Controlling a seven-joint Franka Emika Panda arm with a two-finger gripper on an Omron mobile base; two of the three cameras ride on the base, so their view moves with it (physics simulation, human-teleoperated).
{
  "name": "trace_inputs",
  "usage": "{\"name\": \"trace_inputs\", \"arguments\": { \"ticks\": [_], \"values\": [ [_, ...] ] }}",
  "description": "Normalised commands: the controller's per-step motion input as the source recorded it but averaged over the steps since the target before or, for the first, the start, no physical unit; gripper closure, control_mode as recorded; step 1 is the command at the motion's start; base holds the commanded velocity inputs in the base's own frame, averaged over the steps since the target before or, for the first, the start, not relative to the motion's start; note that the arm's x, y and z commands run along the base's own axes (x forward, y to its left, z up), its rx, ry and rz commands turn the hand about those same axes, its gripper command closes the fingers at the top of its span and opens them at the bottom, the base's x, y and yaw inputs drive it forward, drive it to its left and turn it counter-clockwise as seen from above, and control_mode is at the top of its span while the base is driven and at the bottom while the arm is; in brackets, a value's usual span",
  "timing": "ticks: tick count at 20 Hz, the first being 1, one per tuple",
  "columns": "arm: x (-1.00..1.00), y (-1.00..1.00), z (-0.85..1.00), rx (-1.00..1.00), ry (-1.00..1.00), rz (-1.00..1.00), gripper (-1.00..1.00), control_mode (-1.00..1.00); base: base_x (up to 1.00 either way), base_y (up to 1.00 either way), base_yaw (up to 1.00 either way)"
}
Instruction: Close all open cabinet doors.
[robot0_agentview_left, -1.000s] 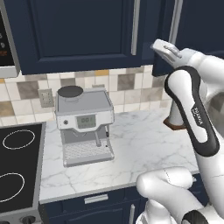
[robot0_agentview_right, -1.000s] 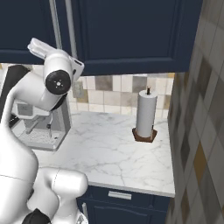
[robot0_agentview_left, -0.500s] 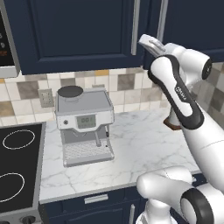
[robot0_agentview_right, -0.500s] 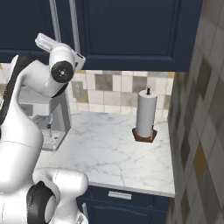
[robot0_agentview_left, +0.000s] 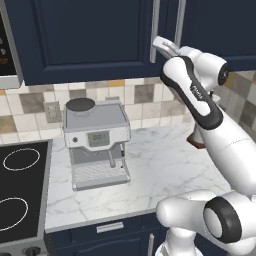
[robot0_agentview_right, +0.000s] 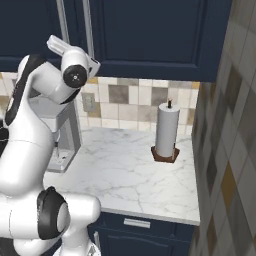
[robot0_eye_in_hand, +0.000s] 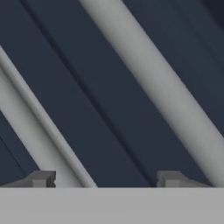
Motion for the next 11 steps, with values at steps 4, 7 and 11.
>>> {"name": "trace_inputs", "arguments": {
  "ticks": [4, 7, 11],
  "values": [
    [0.67, 0.05, -0.23, 0.0, 0.04, 0.0, -1.0, -1.0, 0.0, 0.0, 0.0],
    [0.62, 0.05, -0.18, 0.0, 0.08, 0.0, -1.0, -1.0, 0.0, 0.0, 0.0],
    [0.51, 0.07, -0.12, 0.0, 0.07, 0.0, -1.0, -1.0, 0.0, 0.0, 0.0]
  ]
}}
